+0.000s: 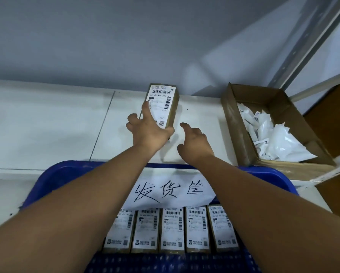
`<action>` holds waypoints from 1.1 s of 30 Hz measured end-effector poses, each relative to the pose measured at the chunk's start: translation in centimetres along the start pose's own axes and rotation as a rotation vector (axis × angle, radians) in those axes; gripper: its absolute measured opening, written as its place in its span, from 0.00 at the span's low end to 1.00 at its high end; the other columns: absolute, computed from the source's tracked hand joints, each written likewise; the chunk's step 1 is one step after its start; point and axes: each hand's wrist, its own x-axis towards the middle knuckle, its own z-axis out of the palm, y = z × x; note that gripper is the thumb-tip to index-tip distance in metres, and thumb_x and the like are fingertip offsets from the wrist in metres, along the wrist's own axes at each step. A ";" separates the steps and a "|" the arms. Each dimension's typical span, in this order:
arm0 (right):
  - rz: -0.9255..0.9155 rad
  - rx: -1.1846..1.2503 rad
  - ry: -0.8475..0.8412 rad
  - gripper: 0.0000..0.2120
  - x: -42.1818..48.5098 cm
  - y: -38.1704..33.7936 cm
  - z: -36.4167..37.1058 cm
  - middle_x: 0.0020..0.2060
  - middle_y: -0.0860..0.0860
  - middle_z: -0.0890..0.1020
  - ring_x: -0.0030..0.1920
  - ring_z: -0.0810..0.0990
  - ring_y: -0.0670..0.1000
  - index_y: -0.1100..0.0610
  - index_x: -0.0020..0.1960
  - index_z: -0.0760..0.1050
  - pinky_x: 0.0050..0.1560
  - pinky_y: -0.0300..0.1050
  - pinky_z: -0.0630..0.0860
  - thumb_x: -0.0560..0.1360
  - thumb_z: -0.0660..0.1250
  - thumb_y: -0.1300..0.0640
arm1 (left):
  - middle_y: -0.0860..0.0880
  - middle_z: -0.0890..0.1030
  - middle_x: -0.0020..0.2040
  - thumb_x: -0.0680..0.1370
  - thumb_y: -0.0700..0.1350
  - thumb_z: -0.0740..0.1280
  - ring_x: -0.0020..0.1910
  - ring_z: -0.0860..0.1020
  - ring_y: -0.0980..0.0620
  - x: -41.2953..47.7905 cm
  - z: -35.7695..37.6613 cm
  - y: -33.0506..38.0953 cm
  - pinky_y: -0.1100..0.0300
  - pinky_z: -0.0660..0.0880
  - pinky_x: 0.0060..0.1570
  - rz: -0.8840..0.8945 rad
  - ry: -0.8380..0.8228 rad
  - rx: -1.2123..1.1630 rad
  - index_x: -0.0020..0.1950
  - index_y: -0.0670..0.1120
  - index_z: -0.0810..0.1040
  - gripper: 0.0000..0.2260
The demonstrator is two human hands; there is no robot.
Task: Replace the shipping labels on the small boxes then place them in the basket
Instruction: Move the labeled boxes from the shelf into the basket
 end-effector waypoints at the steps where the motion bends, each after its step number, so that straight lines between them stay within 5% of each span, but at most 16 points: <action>1: -0.009 0.015 0.016 0.33 -0.8 -0.3 -0.1 0.69 0.56 0.67 0.68 0.65 0.58 0.47 0.78 0.52 0.60 0.51 0.69 0.77 0.60 0.60 | 0.40 0.63 0.66 0.68 0.52 0.72 0.66 0.60 0.41 -1.2 -0.2 -0.1 0.59 0.58 0.53 -0.002 -0.014 -0.024 0.75 0.52 0.50 0.43; 4: -0.047 0.072 0.080 0.33 -4.2 -1.5 -0.5 0.64 0.59 0.71 0.65 0.69 0.60 0.52 0.77 0.53 0.59 0.53 0.71 0.77 0.64 0.59 | 0.41 0.69 0.63 0.68 0.55 0.70 0.64 0.64 0.42 -5.7 -1.5 -0.2 0.59 0.56 0.53 0.005 -0.064 -0.008 0.77 0.53 0.47 0.44; 8: -0.130 0.077 0.132 0.32 -9.2 -1.8 -0.2 0.62 0.57 0.74 0.63 0.71 0.58 0.54 0.77 0.55 0.59 0.54 0.73 0.76 0.64 0.60 | 0.41 0.61 0.67 0.71 0.53 0.69 0.67 0.60 0.41 -12.1 -3.1 0.1 0.57 0.64 0.58 -0.089 -0.099 -0.119 0.77 0.57 0.47 0.42; 13: -0.172 0.144 0.119 0.32 -14.8 -0.9 1.6 0.62 0.55 0.76 0.64 0.71 0.57 0.53 0.78 0.56 0.58 0.54 0.75 0.77 0.63 0.61 | 0.43 0.59 0.66 0.71 0.58 0.69 0.64 0.67 0.42 -17.4 -3.3 -2.2 0.55 0.70 0.58 -0.171 -0.103 -0.193 0.76 0.58 0.48 0.41; 17: -0.155 0.073 -0.061 0.33 -19.1 0.2 4.3 0.61 0.57 0.76 0.63 0.71 0.57 0.53 0.78 0.55 0.55 0.51 0.75 0.76 0.62 0.62 | 0.44 0.61 0.60 0.69 0.56 0.70 0.52 0.74 0.42 -21.6 -3.5 -5.9 0.53 0.76 0.52 -0.283 -0.212 -0.118 0.75 0.58 0.45 0.43; 24: 0.071 0.390 -0.233 0.22 -22.5 0.8 9.5 0.67 0.52 0.76 0.62 0.76 0.51 0.52 0.74 0.66 0.62 0.41 0.72 0.81 0.58 0.62 | 0.43 0.60 0.63 0.70 0.56 0.71 0.58 0.72 0.43 -25.4 -3.1 -11.8 0.54 0.72 0.55 -0.337 -0.297 0.030 0.76 0.56 0.43 0.46; 33: 0.102 0.293 -0.653 0.19 -23.1 0.6 15.9 0.62 0.56 0.79 0.59 0.79 0.58 0.55 0.69 0.73 0.60 0.52 0.75 0.78 0.60 0.62 | 0.37 0.56 0.69 0.69 0.55 0.74 0.60 0.71 0.38 -25.1 -1.7 -18.6 0.54 0.72 0.56 -0.657 -0.426 0.181 0.77 0.50 0.43 0.49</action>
